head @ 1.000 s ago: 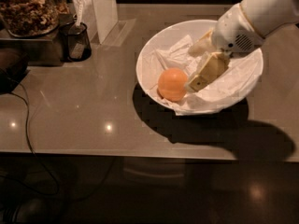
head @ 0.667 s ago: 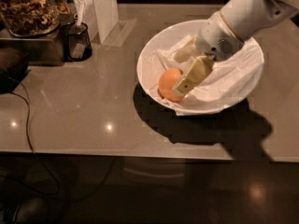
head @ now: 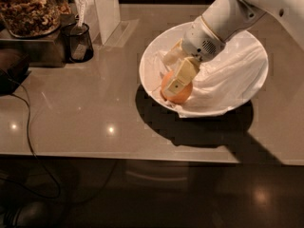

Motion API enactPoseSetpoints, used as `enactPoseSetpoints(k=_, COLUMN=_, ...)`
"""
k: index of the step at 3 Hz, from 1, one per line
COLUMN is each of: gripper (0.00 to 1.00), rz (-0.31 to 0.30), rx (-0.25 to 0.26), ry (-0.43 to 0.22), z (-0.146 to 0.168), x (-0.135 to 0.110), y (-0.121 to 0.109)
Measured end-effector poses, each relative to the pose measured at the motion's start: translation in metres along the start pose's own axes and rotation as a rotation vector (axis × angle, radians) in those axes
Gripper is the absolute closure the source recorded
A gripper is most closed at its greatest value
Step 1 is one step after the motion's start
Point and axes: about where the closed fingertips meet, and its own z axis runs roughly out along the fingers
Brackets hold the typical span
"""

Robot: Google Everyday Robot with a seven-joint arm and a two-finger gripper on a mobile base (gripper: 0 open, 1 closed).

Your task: Pick orange from white bowl

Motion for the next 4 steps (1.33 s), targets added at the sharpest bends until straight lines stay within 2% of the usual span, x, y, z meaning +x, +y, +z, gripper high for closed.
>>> enactPoseSetpoints(k=1, gripper=0.23, rz=0.002, rx=-0.007, ry=0.005, z=0.004, x=0.004, y=-0.005)
enactPoseSetpoints(k=2, gripper=0.23, rz=0.034, rx=-0.02, ry=0.029, z=0.007, x=0.023, y=-0.006)
enactPoseSetpoints(k=3, gripper=0.23, rz=0.034, rx=-0.02, ry=0.029, z=0.007, x=0.023, y=-0.006)
enactPoseSetpoints(k=4, gripper=0.28, rz=0.049, rx=-0.061, ry=0.021, z=0.02, x=0.028, y=-0.006)
